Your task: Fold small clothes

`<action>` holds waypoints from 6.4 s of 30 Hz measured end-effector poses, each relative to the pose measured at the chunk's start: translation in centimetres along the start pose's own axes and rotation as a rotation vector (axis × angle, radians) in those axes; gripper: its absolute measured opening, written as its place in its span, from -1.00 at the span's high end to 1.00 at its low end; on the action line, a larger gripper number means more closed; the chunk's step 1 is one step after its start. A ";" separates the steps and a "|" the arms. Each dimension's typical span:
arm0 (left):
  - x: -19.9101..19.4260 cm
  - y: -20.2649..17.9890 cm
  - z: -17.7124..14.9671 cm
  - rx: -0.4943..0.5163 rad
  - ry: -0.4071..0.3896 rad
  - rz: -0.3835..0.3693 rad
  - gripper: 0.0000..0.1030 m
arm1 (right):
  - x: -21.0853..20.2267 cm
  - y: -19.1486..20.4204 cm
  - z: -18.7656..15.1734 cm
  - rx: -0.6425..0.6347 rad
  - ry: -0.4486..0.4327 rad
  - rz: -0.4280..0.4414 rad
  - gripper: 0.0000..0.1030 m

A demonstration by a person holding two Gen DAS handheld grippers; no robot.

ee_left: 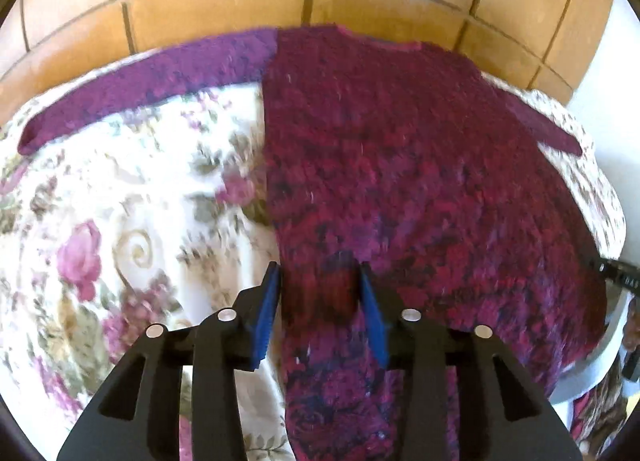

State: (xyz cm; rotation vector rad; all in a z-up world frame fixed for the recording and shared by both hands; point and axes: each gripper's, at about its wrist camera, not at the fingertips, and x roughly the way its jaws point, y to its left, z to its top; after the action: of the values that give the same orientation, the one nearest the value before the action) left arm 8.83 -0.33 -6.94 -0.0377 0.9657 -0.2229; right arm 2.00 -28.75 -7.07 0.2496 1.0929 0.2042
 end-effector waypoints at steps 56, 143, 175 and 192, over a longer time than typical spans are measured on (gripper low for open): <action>7.3 -6.3 6.9 0.057 0.020 -0.242 -0.92 | 11.8 4.0 27.7 -0.101 -0.251 -0.129 0.79; 1.9 40.9 6.0 -1.258 -0.297 0.003 -0.06 | 14.8 8.4 15.6 -0.187 -0.145 -0.281 -0.96; 10.6 10.2 19.9 -0.408 -0.100 -0.208 0.45 | 14.9 8.7 15.4 -0.182 -0.162 -0.287 -0.96; 4.8 14.4 12.6 -0.405 -0.189 -0.146 -0.31 | 13.5 15.4 21.2 -0.081 -0.160 0.127 -0.25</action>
State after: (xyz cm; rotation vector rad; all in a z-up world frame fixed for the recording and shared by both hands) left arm 24.20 11.86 -5.55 -0.4943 0.8078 -0.1516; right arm 26.37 -12.31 -4.62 0.2584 0.9092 0.3360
